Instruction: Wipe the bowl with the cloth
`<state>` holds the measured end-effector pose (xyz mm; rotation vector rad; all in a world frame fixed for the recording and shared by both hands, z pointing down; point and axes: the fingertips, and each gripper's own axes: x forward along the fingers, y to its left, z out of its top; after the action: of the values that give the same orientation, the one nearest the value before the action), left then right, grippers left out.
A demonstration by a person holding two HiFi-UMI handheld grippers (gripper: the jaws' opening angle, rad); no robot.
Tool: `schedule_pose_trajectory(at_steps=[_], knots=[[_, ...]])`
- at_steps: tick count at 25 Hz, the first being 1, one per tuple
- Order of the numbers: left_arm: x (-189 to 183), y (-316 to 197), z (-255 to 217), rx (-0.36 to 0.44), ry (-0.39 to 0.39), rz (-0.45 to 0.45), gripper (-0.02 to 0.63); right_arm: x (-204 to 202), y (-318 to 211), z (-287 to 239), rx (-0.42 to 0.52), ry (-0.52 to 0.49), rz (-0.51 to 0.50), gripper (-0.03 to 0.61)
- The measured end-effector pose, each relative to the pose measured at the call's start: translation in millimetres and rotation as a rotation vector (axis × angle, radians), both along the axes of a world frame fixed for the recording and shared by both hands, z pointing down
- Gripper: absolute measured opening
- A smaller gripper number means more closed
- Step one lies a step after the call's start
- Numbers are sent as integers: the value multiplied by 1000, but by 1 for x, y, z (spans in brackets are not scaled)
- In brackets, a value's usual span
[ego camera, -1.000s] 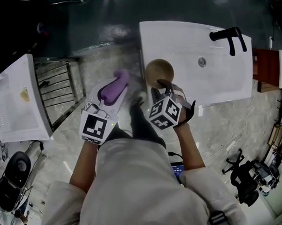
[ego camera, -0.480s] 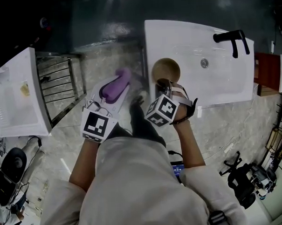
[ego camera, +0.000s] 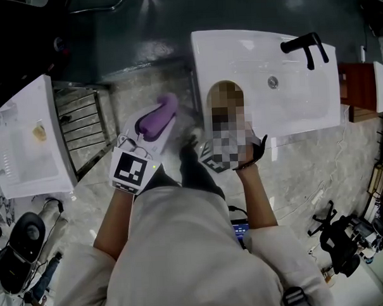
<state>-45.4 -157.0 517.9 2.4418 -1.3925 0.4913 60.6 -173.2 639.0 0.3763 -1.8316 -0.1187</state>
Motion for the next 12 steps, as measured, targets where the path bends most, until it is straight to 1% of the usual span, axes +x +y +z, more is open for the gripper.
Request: schedule_pose_trajectory(at_steps=[7,12], knots=[[10,15,-24,39,-14,112,114,-1,15,-42,23,-118,137,15],[18,20,-50,106,-12,184,114,2,25,-73,58,-198,227,15]])
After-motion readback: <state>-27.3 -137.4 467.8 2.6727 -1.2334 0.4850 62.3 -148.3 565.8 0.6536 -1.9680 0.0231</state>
